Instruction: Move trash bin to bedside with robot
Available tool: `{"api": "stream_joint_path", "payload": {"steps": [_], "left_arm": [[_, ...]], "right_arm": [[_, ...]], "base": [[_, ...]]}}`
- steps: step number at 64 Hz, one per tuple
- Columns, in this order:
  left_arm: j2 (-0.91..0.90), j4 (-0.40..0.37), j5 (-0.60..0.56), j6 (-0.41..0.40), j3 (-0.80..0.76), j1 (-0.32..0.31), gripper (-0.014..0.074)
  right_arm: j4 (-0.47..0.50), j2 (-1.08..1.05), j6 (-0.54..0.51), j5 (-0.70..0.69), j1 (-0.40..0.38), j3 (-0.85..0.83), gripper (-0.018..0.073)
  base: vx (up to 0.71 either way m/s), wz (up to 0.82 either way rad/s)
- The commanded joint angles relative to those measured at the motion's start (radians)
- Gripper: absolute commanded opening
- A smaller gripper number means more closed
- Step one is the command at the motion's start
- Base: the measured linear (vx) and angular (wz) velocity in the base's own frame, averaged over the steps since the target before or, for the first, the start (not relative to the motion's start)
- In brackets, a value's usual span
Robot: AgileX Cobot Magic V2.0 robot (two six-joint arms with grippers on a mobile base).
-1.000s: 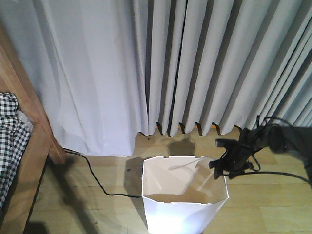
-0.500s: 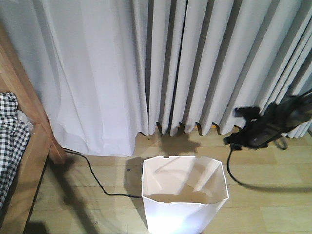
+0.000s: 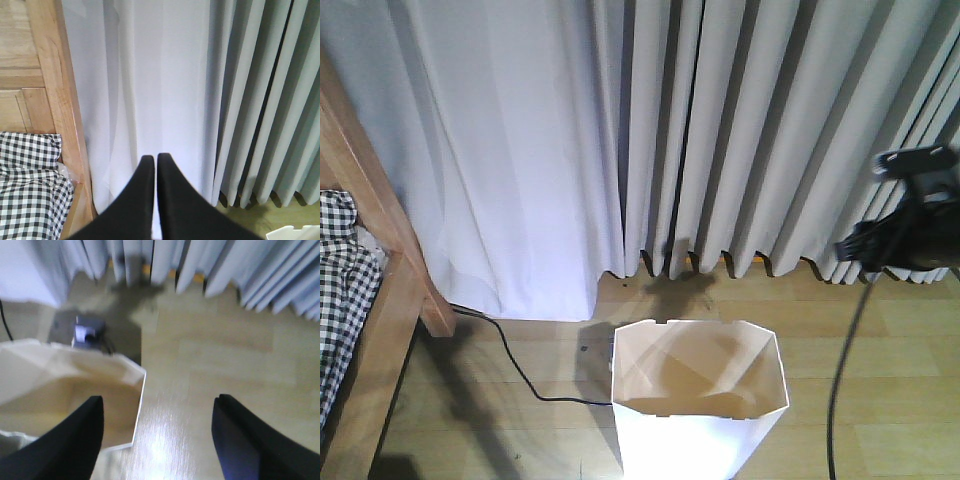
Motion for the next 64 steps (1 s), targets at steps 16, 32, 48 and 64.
{"api": "stream_joint_path", "payload": {"steps": [16, 32, 48, 64], "left_arm": [[-0.014, -0.003, -0.069, -0.004, 0.019, -0.002, -0.0006], [-0.014, -0.003, -0.069, -0.004, 0.019, -0.002, -0.0006], [-0.014, -0.003, -0.069, -0.004, 0.019, -0.002, -0.0006], [-0.014, -0.003, -0.069, -0.004, 0.019, -0.002, -0.0006]], "right_arm": [[0.005, -0.625, -0.004, -0.039, 0.0, 0.169, 0.0469], [0.069, -0.908, -0.003, 0.093, 0.001, 0.222, 0.0469], [0.208, -1.072, 0.028, 0.108, 0.001, 0.244, 0.0469], [0.209, -1.187, 0.034, 0.075, 0.036, 0.335, 0.0469]], "base": [[0.0, 0.0], [0.0, 0.0], [0.0, 0.0], [0.0, 0.0]]}}
